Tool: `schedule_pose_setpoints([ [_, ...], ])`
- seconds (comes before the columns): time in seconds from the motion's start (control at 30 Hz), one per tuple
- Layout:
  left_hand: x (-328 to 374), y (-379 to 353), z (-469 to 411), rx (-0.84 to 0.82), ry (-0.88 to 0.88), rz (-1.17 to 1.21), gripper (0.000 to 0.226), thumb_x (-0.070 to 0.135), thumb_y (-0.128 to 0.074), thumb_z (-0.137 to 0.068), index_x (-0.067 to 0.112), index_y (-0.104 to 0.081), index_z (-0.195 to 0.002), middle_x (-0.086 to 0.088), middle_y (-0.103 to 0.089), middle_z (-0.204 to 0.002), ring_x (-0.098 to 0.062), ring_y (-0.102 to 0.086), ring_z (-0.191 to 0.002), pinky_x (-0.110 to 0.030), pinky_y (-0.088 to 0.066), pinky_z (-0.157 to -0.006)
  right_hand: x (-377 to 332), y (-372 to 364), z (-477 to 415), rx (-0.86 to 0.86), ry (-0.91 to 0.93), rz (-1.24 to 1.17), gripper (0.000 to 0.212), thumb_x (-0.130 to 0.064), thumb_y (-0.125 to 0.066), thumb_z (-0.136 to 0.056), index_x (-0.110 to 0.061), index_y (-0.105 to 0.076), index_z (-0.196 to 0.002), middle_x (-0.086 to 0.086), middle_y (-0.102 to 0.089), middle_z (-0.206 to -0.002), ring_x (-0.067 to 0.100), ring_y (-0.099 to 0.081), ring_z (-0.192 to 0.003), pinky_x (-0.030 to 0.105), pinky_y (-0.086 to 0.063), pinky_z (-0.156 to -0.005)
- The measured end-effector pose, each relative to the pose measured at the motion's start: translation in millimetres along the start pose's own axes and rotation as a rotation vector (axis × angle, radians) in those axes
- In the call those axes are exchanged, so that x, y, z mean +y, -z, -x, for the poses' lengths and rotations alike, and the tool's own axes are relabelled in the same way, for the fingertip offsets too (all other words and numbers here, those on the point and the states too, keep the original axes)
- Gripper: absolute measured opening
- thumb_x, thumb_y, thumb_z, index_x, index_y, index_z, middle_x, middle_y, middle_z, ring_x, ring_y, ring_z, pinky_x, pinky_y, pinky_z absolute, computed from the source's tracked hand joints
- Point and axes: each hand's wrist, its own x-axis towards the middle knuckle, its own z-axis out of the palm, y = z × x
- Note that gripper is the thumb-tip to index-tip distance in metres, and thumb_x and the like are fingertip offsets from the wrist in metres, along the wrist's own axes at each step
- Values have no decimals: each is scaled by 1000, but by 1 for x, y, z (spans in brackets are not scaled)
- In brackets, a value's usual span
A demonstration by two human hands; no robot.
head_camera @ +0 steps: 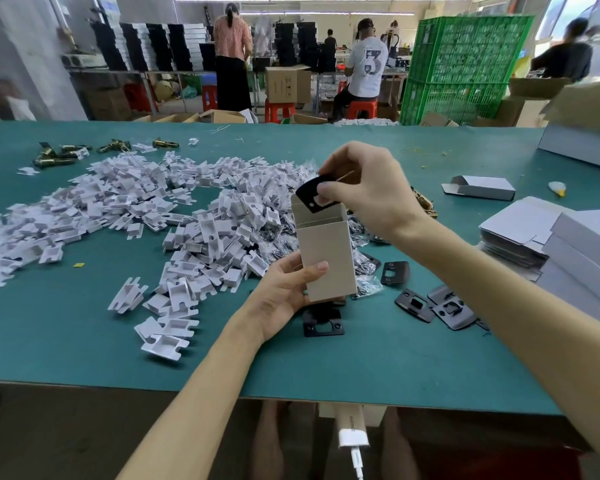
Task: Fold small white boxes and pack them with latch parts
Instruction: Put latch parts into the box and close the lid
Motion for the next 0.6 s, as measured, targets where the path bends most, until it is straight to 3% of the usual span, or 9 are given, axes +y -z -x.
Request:
schedule_pose_setpoints([
  [0.13,1,-1,0,3,-1,-16,47,6,-77,-82,6,-69,-129,-19,-68,-135,-33,-68,-117,-52,-55,-103,7,-5,5,-67,104,239,29,-1,-66,-95,-14,-63,-121,1,-67,-101,11,-68,-83,19,-54,-76],
  [0.27,1,-2,0,-2,-3,-19,43,5,-76,-83,7,-71,-125,-20,-67,-135,-33,-68,-117,-52,-56,-101,12,-9,7,-218,201,471,24,0,-59,-99,-11,-70,-117,3,-55,-111,20,-52,-101,25,-41,-87],
  [0.4,1,-2,0,6,-1,-38,36,5,-78,-81,12,-76,-117,-18,-70,-130,-32,-70,-114,-51,-57,-98,11,-10,8,-301,206,524,22,4,-57,-98,-10,-69,-110,6,-60,-114,26,-58,-105,41,-52,-92],
  [0.6,-1,0,-2,-11,-18,-63,33,7,-79,-82,14,-79,-114,-14,-73,-124,-31,-70,-113,-49,-60,-96,5,-8,10,-317,207,535,18,3,-57,-95,-9,-67,-102,7,-65,-106,27,-59,-99,44,-51,-85],
])
